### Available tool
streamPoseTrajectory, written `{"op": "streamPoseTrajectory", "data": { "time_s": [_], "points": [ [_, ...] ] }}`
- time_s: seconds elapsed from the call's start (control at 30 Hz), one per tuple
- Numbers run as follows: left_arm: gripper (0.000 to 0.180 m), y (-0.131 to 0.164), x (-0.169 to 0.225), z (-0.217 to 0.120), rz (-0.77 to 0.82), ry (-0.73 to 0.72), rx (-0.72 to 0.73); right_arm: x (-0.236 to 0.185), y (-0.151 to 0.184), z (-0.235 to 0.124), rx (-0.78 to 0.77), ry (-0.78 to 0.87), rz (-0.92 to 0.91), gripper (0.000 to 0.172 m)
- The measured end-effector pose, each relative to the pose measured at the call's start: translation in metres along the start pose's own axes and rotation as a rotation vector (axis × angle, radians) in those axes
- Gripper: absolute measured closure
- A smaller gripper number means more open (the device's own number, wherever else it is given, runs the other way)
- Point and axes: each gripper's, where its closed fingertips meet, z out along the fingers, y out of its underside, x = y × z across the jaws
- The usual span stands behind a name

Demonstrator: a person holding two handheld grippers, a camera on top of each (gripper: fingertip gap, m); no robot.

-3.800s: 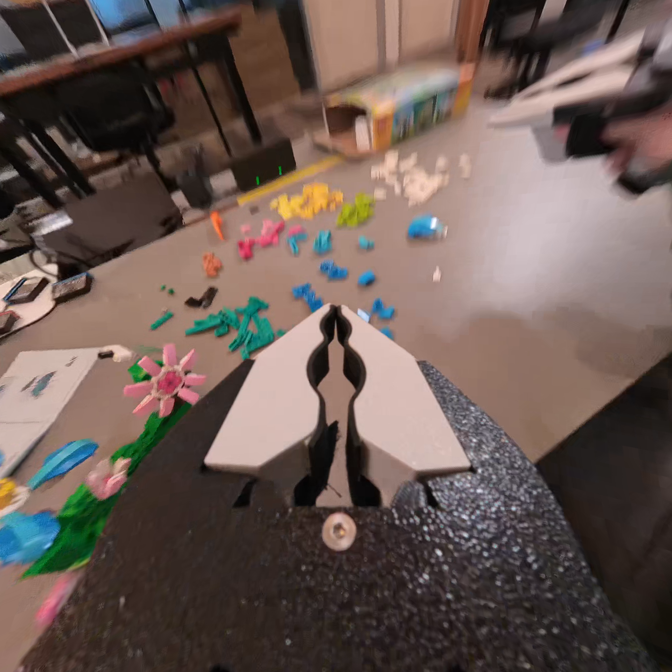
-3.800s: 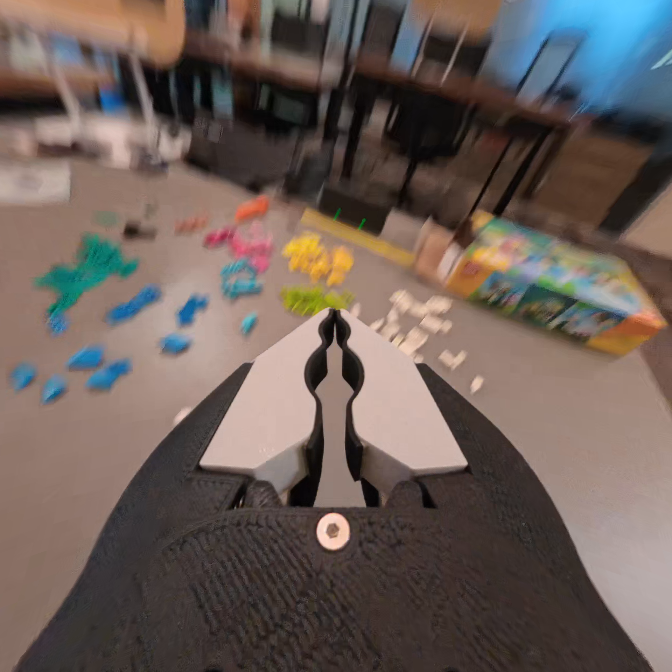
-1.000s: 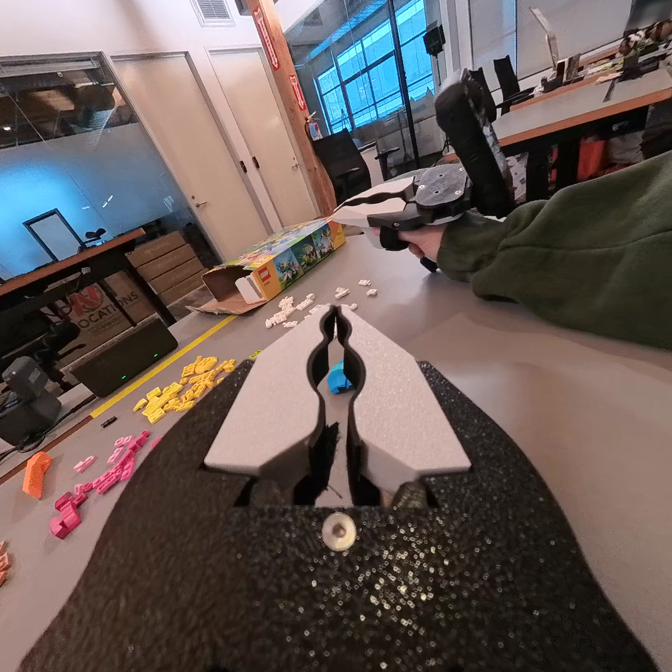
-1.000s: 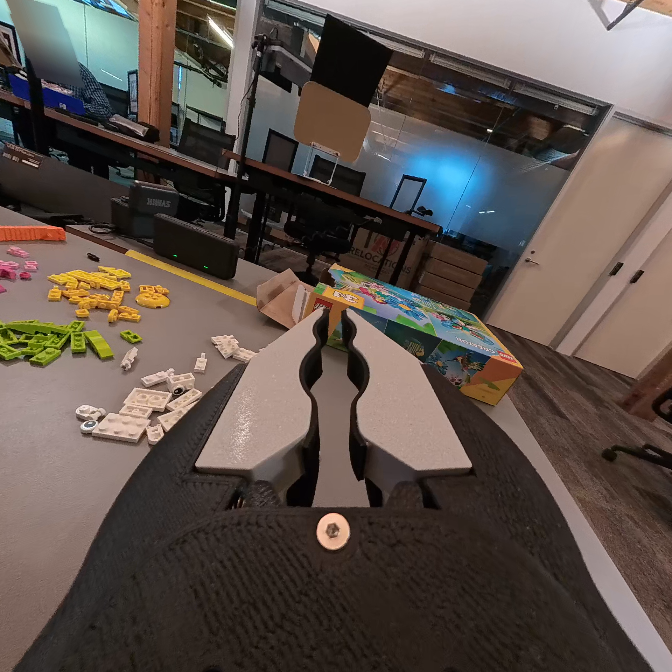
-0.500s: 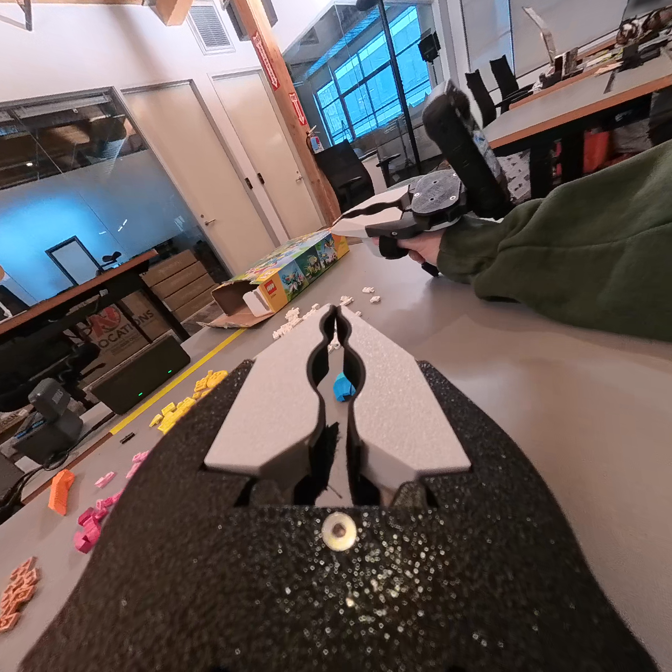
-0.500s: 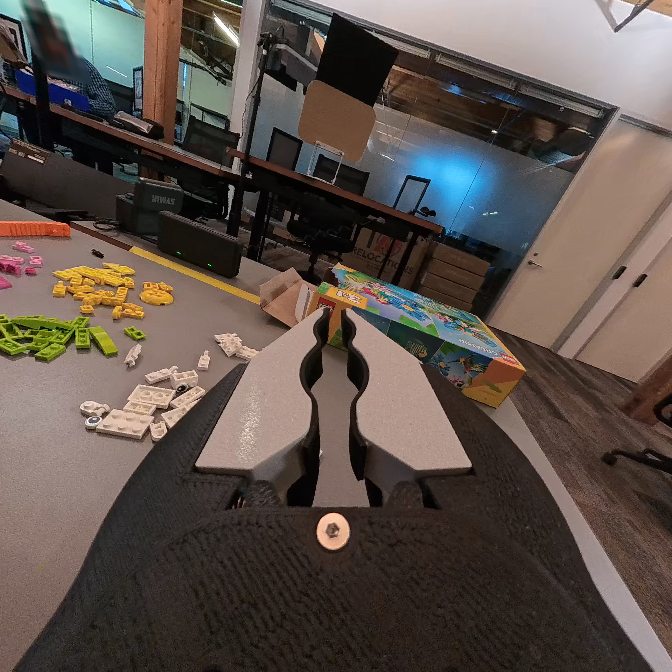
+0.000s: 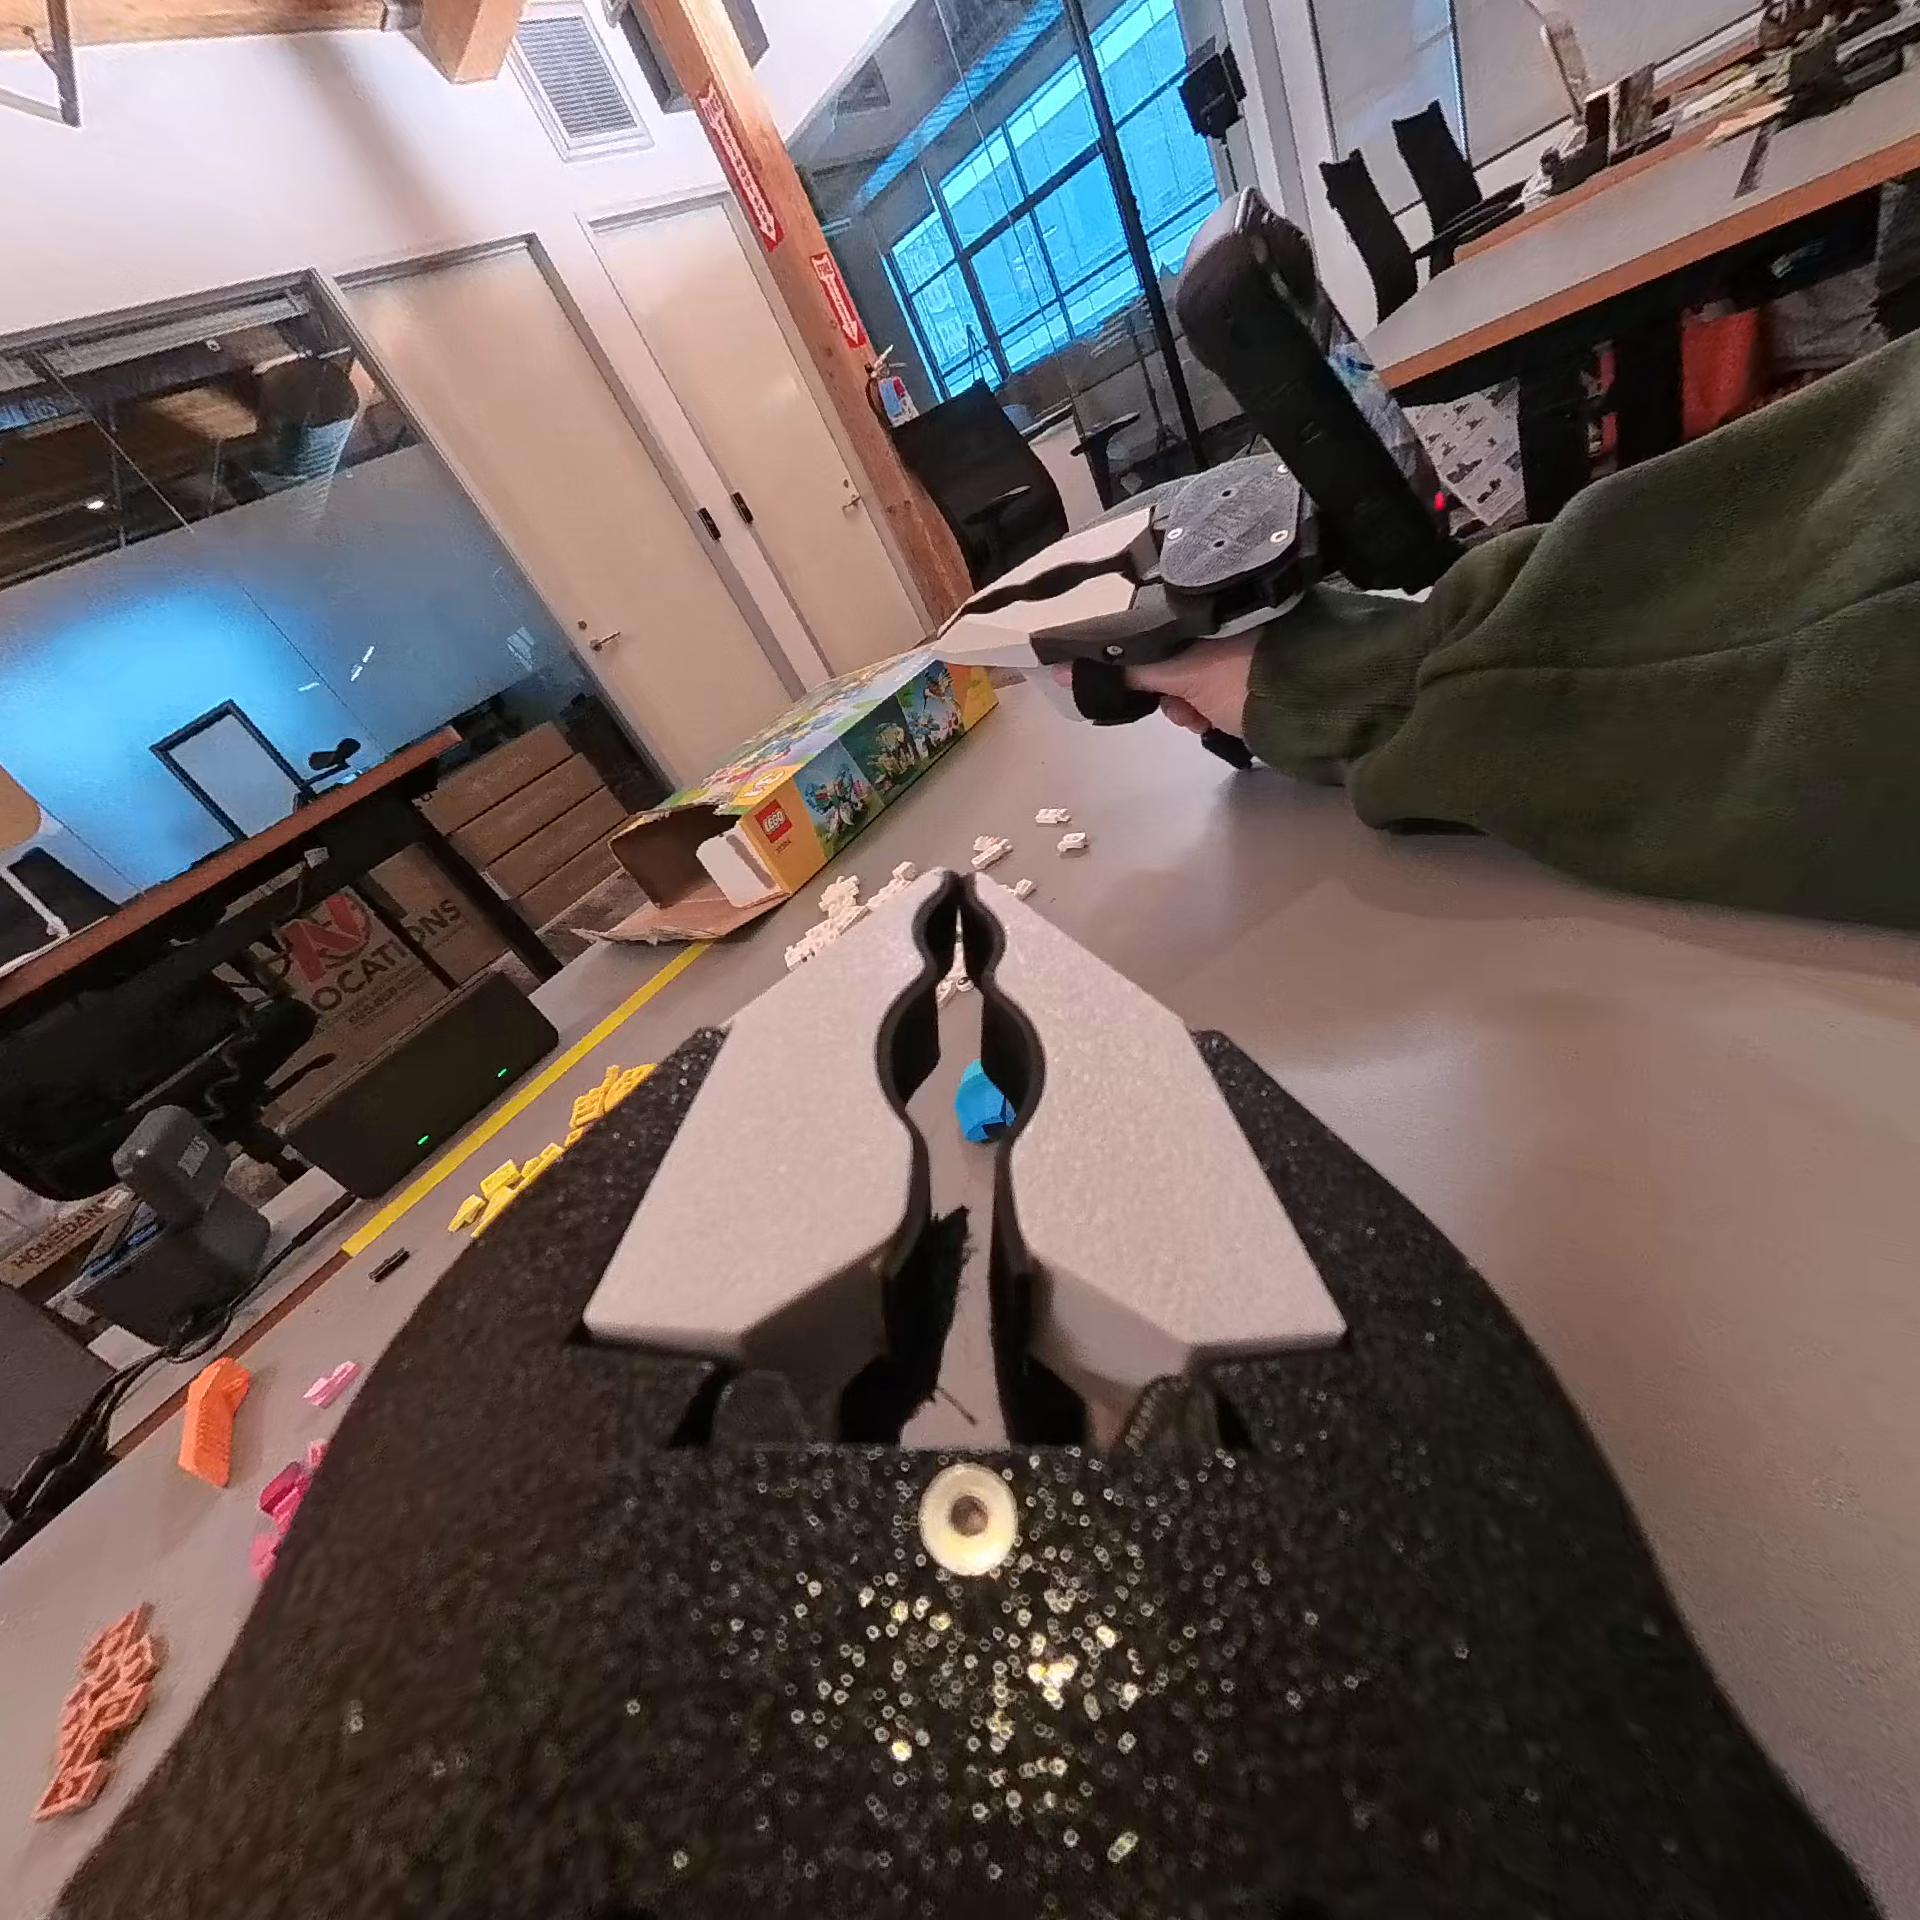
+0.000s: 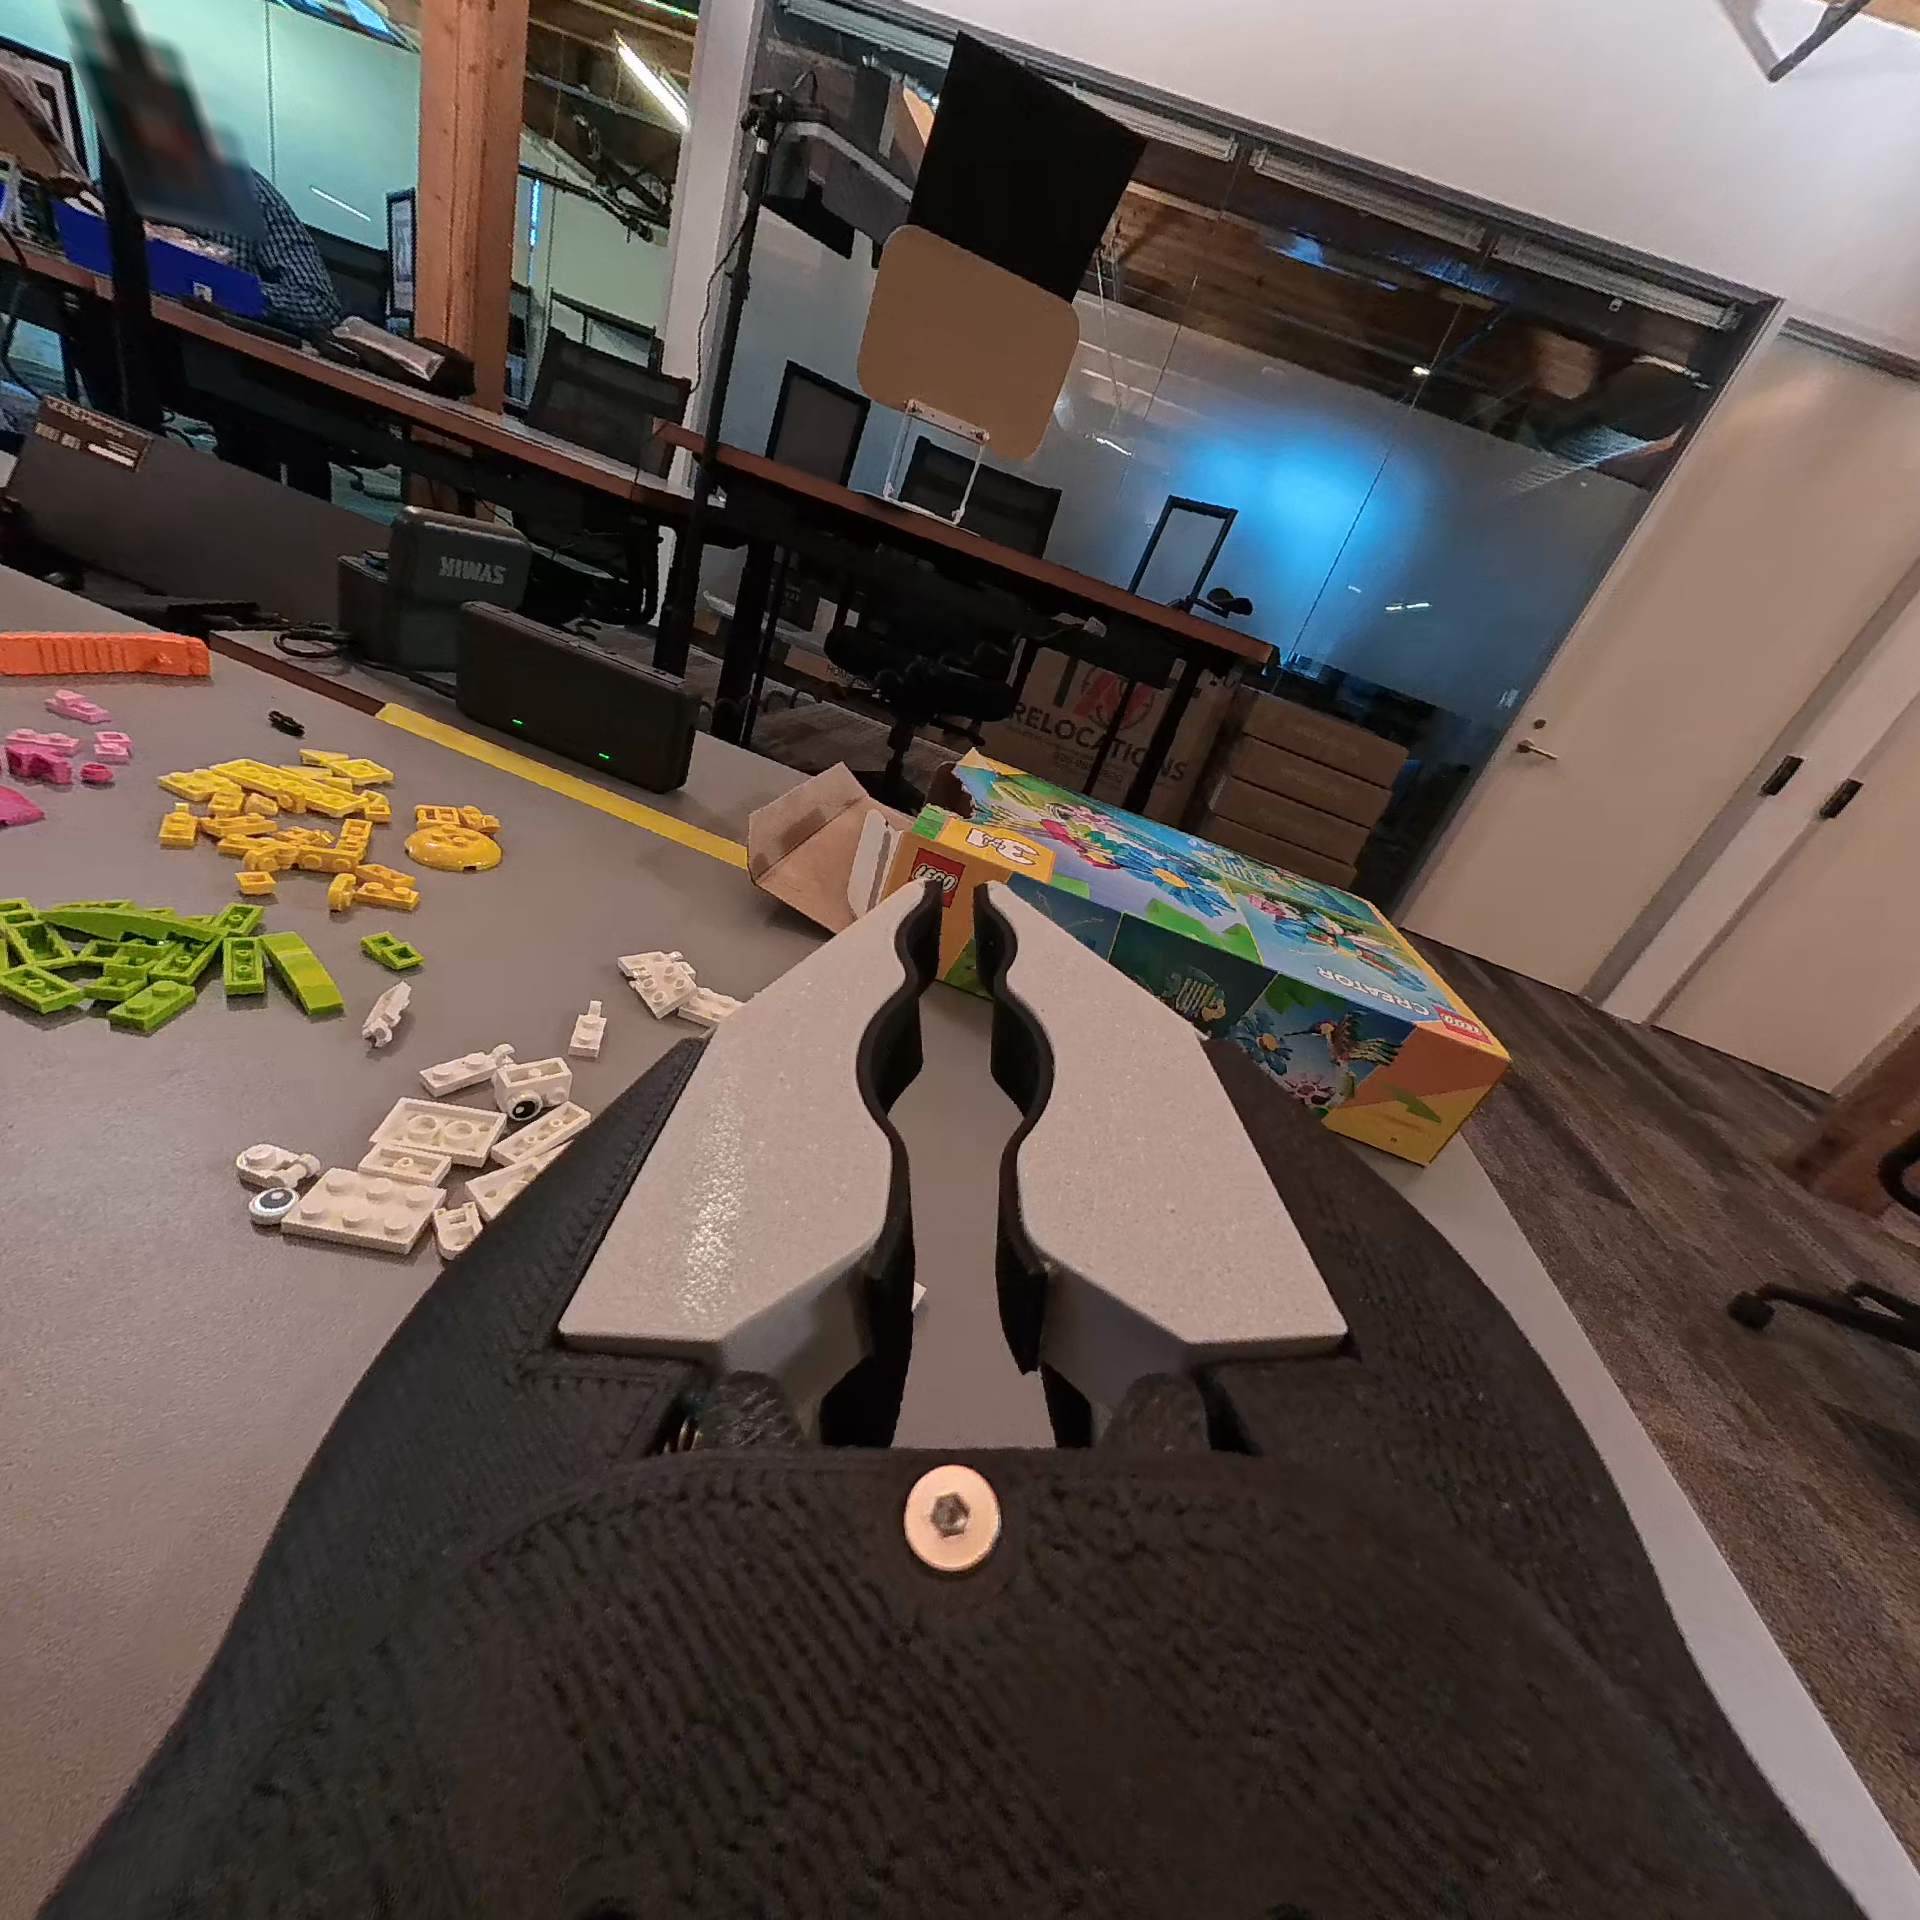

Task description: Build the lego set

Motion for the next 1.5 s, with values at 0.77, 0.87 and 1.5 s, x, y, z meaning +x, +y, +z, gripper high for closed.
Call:
{"op": "streamPoseTrajectory", "data": {
  "time_s": [0.77, 0.87, 1.5],
  "points": [
    [0.18, -0.0003, 0.0035, 0.0, 0.036, 0.009, -0.004, -0.0012, 0.0, 0.0004, -0.002, -0.004, -0.005, 0.166],
    [0.18, -0.0001, 0.0035, 0.0, 0.038, 0.009, -0.005, -0.0014, 0.0, 0.0005, -0.002, -0.004, -0.006, 0.166],
    [0.18, 0.001, 0.0047, 0.0, 0.04, 0.013, -0.012, -0.0019, 0.0, 0.0007, -0.003, -0.005, -0.008, 0.166]
  ]
}}
